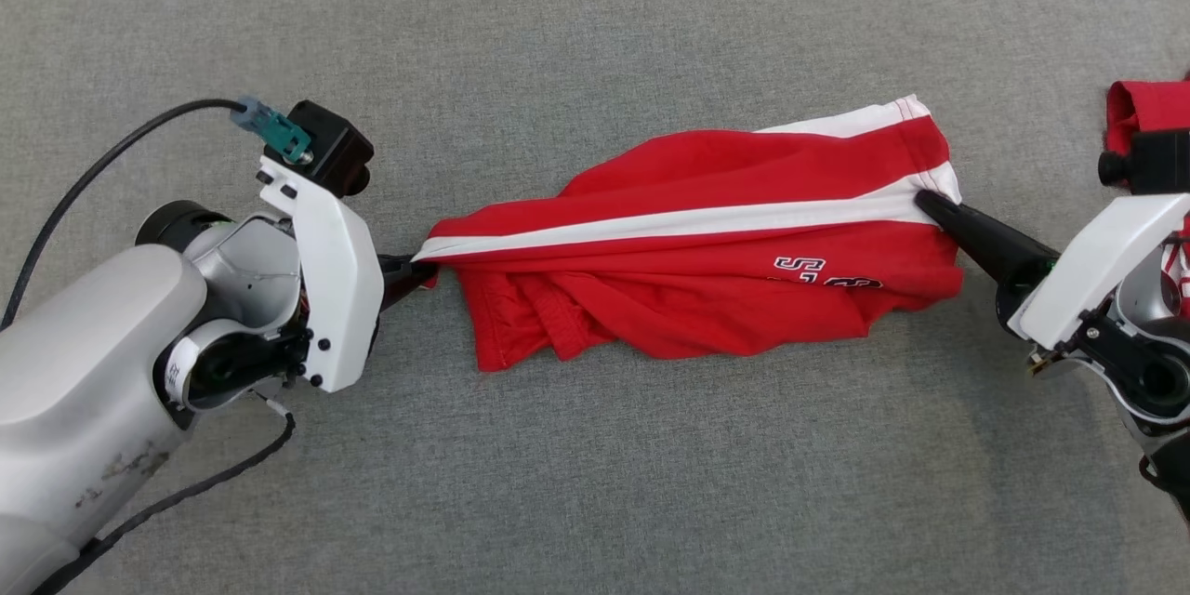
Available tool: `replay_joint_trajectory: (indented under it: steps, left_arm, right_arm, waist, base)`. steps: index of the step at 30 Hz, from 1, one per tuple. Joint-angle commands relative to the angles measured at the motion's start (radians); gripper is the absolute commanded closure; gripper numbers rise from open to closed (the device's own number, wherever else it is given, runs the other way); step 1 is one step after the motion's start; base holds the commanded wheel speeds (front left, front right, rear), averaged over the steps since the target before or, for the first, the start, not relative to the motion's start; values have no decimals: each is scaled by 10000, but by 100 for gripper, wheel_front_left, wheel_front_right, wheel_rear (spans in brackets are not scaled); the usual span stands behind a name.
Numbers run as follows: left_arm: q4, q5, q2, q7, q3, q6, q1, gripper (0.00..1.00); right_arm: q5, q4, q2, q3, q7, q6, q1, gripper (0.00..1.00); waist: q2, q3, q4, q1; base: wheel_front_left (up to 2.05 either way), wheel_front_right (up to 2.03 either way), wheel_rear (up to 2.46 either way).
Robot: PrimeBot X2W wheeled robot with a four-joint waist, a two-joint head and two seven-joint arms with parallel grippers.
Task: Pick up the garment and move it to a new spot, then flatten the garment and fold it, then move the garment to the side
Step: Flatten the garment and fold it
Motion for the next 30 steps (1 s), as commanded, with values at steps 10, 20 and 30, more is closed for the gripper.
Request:
replay_joint_trajectory:
  steps: [10,20,30]
  left_arm:
    - [835,-631,-535,850,53,-309,-673,100]
    - [1235,-855,-896,761,16,-563,-495,0]
    - [1430,-309,-699,-712,169,-762,109,0]
  right_arm:
    - [-606,602,379,-749,952,-3,-717,100]
    - [-1490,823,881,-1437,898,-3,-617,0]
    - [-2273,538,1272,-1951,-939,8,419,0]
  waist:
    - [0,-223,-31,0]
    - [0,-481,-90,0]
    - [0,-2063,-67,0]
  base:
    - [0,0,0]
    - [0,0,0]
    - [0,0,0]
